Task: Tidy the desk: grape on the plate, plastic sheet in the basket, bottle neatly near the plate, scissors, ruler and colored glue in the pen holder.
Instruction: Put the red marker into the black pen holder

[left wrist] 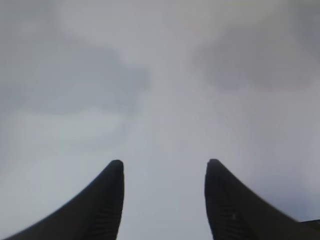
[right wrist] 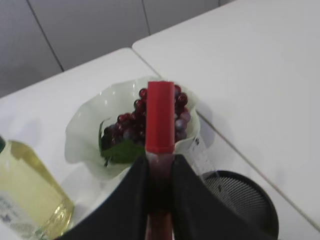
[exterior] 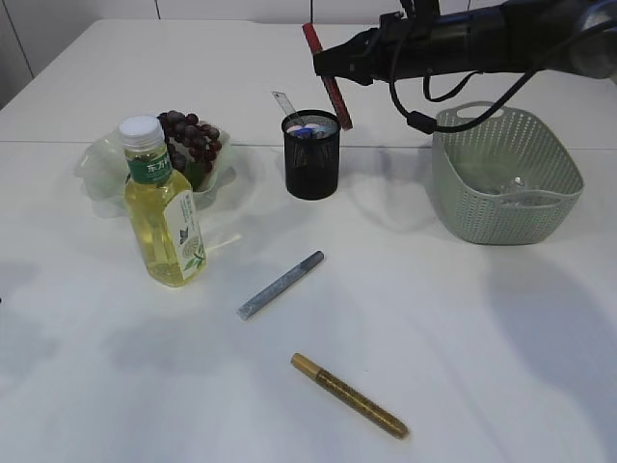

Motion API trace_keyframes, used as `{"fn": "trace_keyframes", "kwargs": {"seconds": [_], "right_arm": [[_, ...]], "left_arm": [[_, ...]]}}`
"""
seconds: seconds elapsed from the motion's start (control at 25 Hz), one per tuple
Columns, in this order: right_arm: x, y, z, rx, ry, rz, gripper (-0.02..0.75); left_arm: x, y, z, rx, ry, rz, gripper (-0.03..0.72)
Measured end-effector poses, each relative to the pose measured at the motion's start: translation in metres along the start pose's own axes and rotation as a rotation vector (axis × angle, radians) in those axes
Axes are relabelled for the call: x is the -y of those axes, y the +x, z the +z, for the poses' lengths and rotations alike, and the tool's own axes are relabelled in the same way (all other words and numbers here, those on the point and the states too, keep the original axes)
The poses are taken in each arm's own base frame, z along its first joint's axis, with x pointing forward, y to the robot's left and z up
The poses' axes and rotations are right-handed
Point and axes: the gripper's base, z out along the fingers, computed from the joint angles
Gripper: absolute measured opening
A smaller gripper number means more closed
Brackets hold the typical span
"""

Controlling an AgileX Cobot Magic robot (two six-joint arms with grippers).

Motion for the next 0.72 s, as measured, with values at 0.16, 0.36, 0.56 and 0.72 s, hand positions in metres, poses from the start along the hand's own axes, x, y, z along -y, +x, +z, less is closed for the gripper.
{"fn": "trace_keyframes", "kwargs": {"seconds": [0.16,0.36,0.56,0.72], "right_arm": [[0.012,0.009,0.01,0.139,0.036,0.072,0.119],[0.024,0.026,0.02,0.213,0.078,0.104,0.119],[0.033,0.025,0.025,0.241,0.09,0.063,0.119],[0.039,0.018,0.028,0.273,0.105,0.023,0.119]], "left_arm": [[0.002,0.0,0.0,-0.001,0.02,-0.017,0.379],[0.002,0.0,0.0,-0.002,0.024,-0.02,0.379],[0.002,0.0,0.0,-0.003,0.024,-0.02,0.379],[0.002,0.0,0.0,-0.003,0.025,-0.021,0.379]]}}
